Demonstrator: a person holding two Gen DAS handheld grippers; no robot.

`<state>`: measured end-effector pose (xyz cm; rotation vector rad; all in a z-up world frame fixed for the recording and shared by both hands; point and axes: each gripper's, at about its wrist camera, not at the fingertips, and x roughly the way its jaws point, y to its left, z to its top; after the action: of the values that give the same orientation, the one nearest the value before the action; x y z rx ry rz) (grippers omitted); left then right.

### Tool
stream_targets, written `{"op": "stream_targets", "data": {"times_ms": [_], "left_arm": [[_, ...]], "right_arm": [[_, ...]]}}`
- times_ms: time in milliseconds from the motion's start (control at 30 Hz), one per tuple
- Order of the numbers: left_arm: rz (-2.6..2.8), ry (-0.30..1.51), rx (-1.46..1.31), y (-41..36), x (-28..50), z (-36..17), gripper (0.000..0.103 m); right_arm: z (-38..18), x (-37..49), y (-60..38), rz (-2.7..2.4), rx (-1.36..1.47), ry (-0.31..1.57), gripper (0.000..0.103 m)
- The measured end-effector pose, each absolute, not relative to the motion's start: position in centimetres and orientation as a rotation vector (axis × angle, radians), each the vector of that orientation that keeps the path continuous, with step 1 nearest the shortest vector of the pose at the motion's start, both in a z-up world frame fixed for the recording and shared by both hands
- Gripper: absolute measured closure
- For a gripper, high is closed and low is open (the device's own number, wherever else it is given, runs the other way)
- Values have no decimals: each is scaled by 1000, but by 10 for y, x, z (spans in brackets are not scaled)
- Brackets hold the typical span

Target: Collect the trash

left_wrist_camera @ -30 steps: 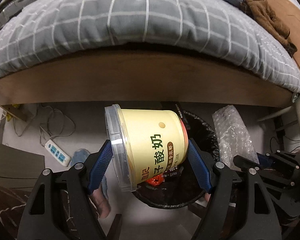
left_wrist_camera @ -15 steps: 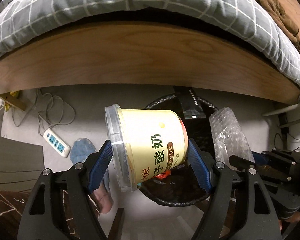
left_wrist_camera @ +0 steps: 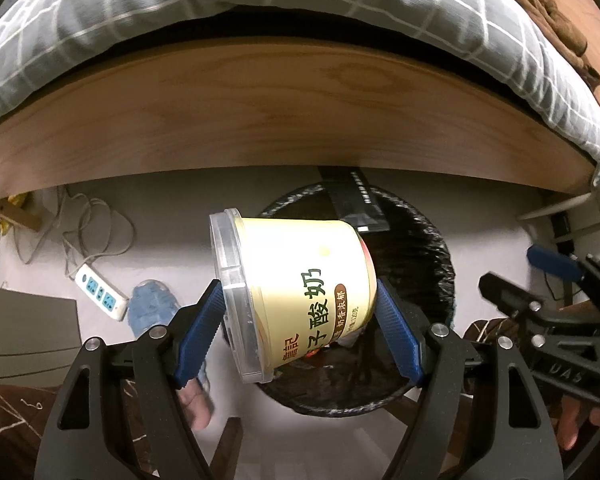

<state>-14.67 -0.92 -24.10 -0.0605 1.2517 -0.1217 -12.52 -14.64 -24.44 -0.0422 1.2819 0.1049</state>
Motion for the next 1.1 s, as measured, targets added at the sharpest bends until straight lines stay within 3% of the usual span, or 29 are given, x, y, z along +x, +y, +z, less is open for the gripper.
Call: {"op": "stream_targets", "data": {"times_ms": [133, 400, 467, 700, 967, 1100], "left_arm": [[-148, 1248, -48, -25, -146, -242, 30], [-174, 1232, -5, -42, -149, -244, 27], [-165, 1211, 21, -44, -150, -241, 15], [-90, 1179, 26, -35, -147, -225, 6], [-38, 1080, -1, -21, -151, -152, 6], [-32, 1003, 1, -18, -161, -104, 6]], "right_arm": [[-238, -124, -163, 57, -36, 1253, 19], [-230, -124, -180, 27, -18, 1221, 19], [-227, -124, -180, 25, -23, 1208, 19], [-209, -124, -176, 21, -18, 1150, 19], [-138, -129, -167, 19, -19, 976, 8], [-89, -138, -167, -2, -15, 877, 8]]}}
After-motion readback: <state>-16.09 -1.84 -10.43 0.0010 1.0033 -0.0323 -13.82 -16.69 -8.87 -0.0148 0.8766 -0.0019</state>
